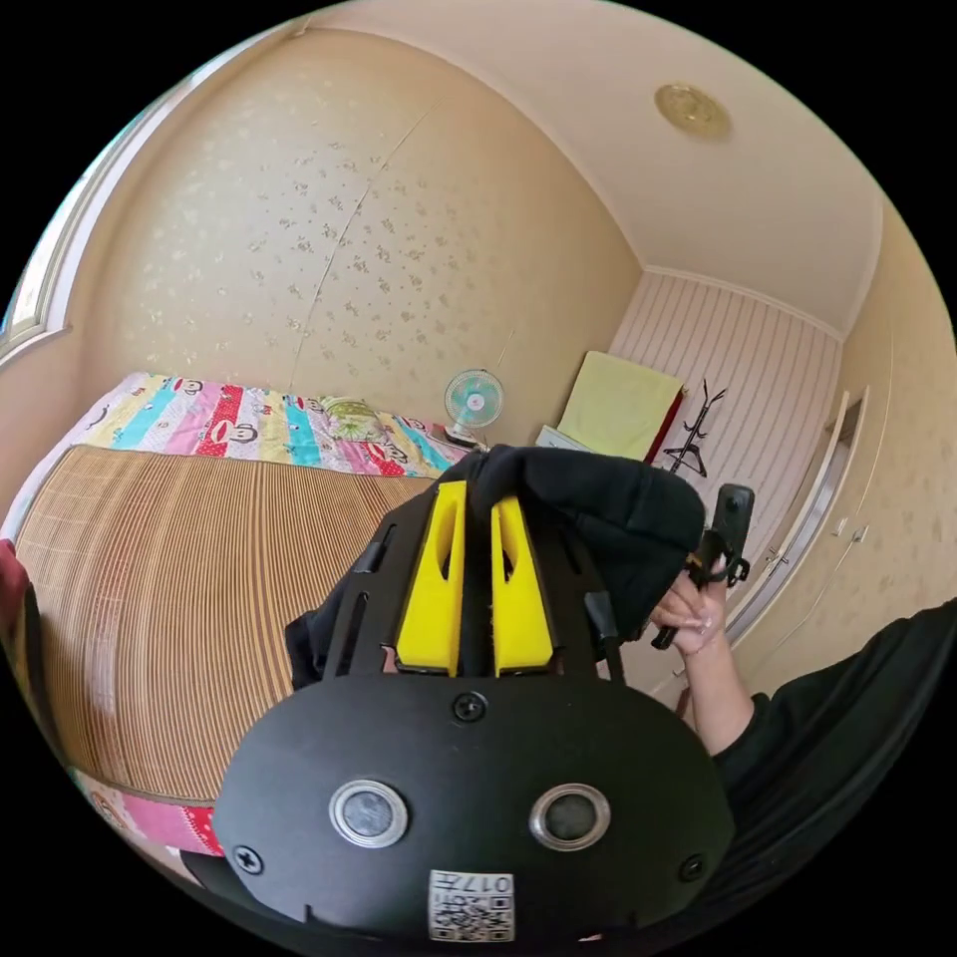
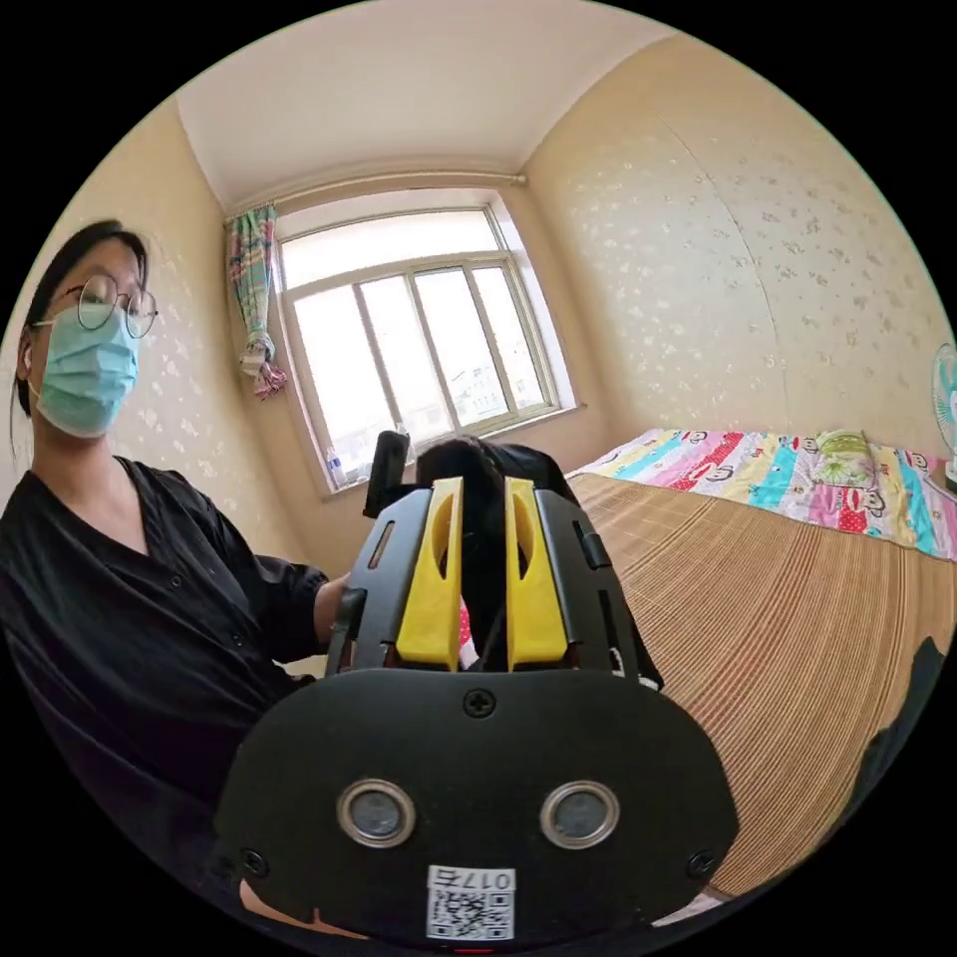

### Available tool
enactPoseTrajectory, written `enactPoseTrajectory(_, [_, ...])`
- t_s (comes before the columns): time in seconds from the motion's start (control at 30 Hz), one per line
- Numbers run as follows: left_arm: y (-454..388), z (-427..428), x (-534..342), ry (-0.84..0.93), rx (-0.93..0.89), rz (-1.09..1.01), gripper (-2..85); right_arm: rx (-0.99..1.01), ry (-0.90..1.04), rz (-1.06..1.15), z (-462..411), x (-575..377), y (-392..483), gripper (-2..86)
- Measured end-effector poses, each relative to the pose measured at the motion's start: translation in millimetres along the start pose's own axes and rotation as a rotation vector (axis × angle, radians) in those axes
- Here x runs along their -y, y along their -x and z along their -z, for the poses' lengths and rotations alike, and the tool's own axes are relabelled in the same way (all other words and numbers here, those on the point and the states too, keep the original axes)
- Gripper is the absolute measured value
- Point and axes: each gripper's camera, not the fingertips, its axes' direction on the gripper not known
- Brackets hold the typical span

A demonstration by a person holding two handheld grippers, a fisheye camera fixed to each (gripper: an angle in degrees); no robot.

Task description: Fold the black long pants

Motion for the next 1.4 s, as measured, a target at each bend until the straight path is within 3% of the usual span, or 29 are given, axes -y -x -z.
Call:
enactPoseTrajectory(0.13, [-23.8, 16.9, 20.2, -0.039, -0.095, -0.020, 4.6, -0.302, 0.124, -0.114, 23.7, -117.3, 6.0, 9.1])
enactPoseTrajectory(0.23, [-52.9, 31.8, 33.1, -0.060, -0.120, -0.068, 4.6, -0.333, 0.183, -0.198, 16.1, -187.4, 13.8, 10.8])
enactPoseTrajectory(0.37, [-80.0, 53.6, 45.7, -0.104, -0.166, -0.080, 4.6, -0.323, 0.200, -0.239, -24.7, -208.4, 18.4, 16.8])
enactPoseTrajectory(0.5, [-107.6, 95.8, 54.9, -0.148, -0.151, -0.126, 4.6, -0.314, 0.041, -0.079, -59.9, -142.3, 46.6, 17.2])
enactPoseTrajectory(0.6, [-115.0, 150.2, 59.5, -0.235, -0.128, -0.152, 4.7, -0.315, -0.030, -0.036, -46.3, -73.5, 60.8, 8.1])
enactPoseTrajectory(0.73, [-105.4, 231.4, 80.4, -0.263, -0.097, -0.165, 4.9, -0.089, -0.417, -0.100, 50.9, -2.1, 51.8, 5.1])
enactPoseTrajectory(0.9, [-84.0, 290.0, 113.8, -0.299, -0.315, -0.210, 4.8, -0.172, -0.538, 0.045, 118.5, 91.9, 103.2, 4.6])
enactPoseTrajectory(0.97, [-83.1, 305.8, 126.0, -0.311, -0.292, -0.219, 4.9, -0.133, -0.592, 0.082, 137.8, 119.2, 123.8, 4.6])
enactPoseTrajectory(1.07, [-88.6, 323.7, 133.3, -0.353, -0.230, -0.247, 4.9, -0.238, -0.618, 0.180, 149.1, 147.2, 171.4, 4.3])
enactPoseTrajectory(1.17, [-78.0, 314.2, 141.2, -0.407, -0.169, -0.218, 4.8, -0.379, -0.625, 0.201, 141.0, 155.2, 194.0, 4.2])
enactPoseTrajectory(1.27, [-34.2, 260.4, 207.2, -0.352, -0.100, -0.137, 4.8, -0.583, -0.550, 0.206, 110.0, 189.9, 160.2, 4.3])
enactPoseTrajectory(1.4, [85.0, 88.6, 386.7, -0.113, 0.119, 0.023, 7.4, -0.732, -0.376, -0.038, 27.8, 319.5, -40.0, 5.9])
